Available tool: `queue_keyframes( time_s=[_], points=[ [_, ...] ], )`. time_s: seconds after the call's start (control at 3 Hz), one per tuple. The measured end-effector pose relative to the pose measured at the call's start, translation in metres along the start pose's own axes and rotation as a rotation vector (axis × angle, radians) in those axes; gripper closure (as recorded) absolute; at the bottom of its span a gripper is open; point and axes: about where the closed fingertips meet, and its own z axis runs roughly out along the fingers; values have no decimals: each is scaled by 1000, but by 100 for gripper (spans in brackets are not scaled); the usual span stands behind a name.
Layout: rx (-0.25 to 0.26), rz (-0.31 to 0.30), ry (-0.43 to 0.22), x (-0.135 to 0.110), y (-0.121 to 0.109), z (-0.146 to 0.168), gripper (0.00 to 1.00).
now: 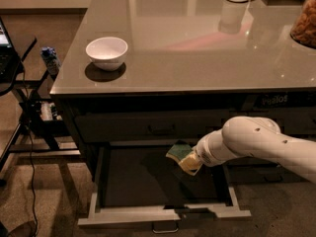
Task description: Pick sponge from middle drawer and place on counter
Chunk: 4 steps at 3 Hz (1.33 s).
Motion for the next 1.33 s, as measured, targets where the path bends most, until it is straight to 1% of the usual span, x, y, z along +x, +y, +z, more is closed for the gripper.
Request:
queue_keyframes(
  time_s=[0.33, 0.67, 1.0, 1.33],
  points=[
    [65, -13, -14, -16, 2, -39, 100],
    [122, -38, -56, -35, 6, -76, 100],
    [127, -41, -57, -36, 6, -78, 100],
    [142, -49, -90, -51, 6, -89, 100]
  ],
)
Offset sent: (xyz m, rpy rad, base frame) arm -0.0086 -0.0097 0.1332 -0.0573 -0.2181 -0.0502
